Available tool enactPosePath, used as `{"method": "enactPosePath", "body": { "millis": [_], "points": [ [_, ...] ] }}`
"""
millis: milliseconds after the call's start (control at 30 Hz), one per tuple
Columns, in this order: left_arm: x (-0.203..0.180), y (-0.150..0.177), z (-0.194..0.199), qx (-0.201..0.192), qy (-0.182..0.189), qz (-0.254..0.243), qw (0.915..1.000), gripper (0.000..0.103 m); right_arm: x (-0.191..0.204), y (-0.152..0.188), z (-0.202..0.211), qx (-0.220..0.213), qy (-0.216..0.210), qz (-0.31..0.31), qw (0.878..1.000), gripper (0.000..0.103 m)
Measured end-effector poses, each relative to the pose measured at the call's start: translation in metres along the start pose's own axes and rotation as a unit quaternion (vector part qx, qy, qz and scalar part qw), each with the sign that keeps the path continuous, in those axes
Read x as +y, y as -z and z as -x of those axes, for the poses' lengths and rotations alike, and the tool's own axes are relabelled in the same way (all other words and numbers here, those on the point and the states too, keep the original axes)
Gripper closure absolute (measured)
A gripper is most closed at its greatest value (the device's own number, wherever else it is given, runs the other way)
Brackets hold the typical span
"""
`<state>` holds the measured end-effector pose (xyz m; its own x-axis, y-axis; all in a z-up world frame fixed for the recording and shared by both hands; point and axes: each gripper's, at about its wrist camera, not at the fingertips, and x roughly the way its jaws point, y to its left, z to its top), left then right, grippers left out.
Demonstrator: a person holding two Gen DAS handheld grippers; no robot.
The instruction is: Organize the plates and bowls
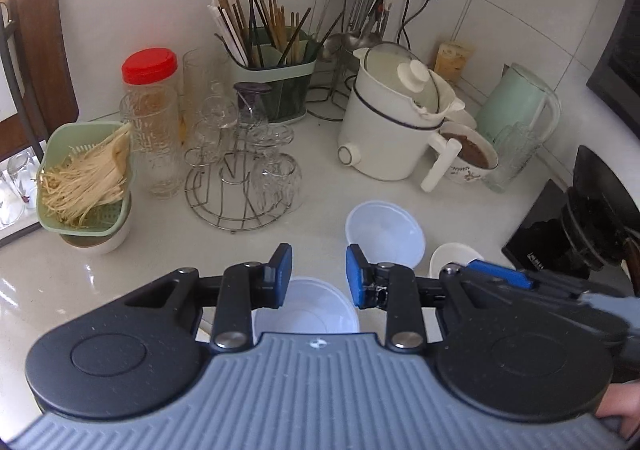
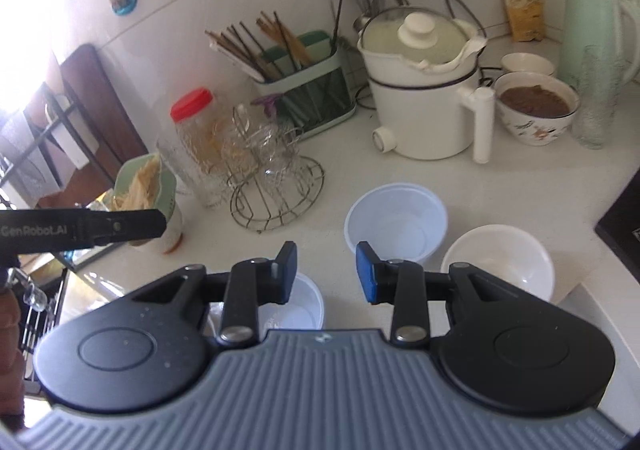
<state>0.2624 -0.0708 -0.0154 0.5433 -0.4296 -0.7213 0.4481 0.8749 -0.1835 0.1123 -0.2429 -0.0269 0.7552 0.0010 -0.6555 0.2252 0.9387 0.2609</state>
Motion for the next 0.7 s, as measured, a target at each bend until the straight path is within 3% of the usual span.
{"method": "enactPosePath", "body": {
  "millis": [367, 700],
  "points": [
    [-0.008, 0.006, 0.006, 0.015, 0.012, -0.004, 0.9998, 0.069, 0.006, 0.007, 0.036, -0.028, 0.016, 0.016, 0.999, 0.067],
    [-0.024, 0.011, -0.007, 0.035, 0.043, -0.004, 0.9985, 0.069, -0.008, 0.011, 0.043, -0.024, 0.032, 0.001, 0.999, 0.067]
  ]
}}
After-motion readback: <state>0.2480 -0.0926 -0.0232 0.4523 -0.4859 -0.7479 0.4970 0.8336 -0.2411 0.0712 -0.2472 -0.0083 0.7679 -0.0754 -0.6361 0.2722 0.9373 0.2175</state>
